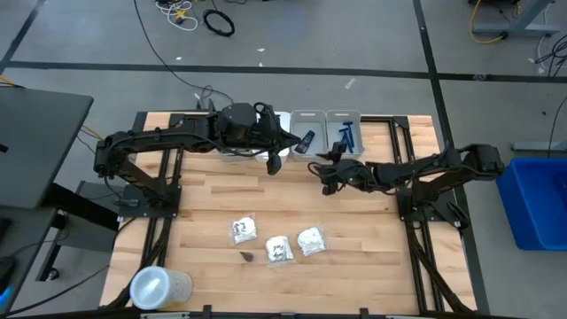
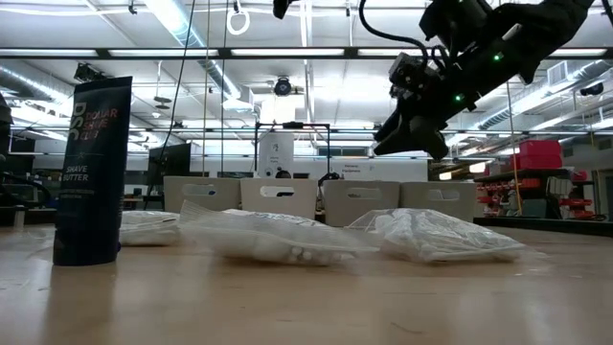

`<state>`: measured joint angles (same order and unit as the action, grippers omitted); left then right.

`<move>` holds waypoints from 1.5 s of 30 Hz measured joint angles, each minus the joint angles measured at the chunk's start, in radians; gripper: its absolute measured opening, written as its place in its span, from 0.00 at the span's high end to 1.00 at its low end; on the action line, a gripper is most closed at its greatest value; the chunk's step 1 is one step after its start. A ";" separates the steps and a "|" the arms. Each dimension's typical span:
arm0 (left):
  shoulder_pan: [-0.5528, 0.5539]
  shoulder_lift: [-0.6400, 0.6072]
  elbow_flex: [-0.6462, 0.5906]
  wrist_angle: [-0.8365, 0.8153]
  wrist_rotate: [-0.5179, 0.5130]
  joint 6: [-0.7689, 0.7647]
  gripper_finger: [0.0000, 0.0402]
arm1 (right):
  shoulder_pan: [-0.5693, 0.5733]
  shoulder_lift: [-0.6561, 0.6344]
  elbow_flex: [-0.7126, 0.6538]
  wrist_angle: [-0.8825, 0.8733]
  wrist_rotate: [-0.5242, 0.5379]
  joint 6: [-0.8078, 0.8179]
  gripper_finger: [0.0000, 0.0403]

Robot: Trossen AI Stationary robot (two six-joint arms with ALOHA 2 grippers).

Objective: Pick & Place Travel size toiletries
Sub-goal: Put the transparent razor cover into the right gray bin

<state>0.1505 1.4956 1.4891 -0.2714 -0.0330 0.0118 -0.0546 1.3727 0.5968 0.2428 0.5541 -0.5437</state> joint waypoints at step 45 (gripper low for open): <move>0.000 0.000 0.000 -0.001 -0.004 -0.009 0.94 | -0.314 0.001 0.000 -0.168 0.151 -0.039 0.31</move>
<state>0.1505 1.4956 1.4891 -0.2722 -0.0372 0.0031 -0.3683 1.3735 0.5972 0.0752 0.7048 -0.5823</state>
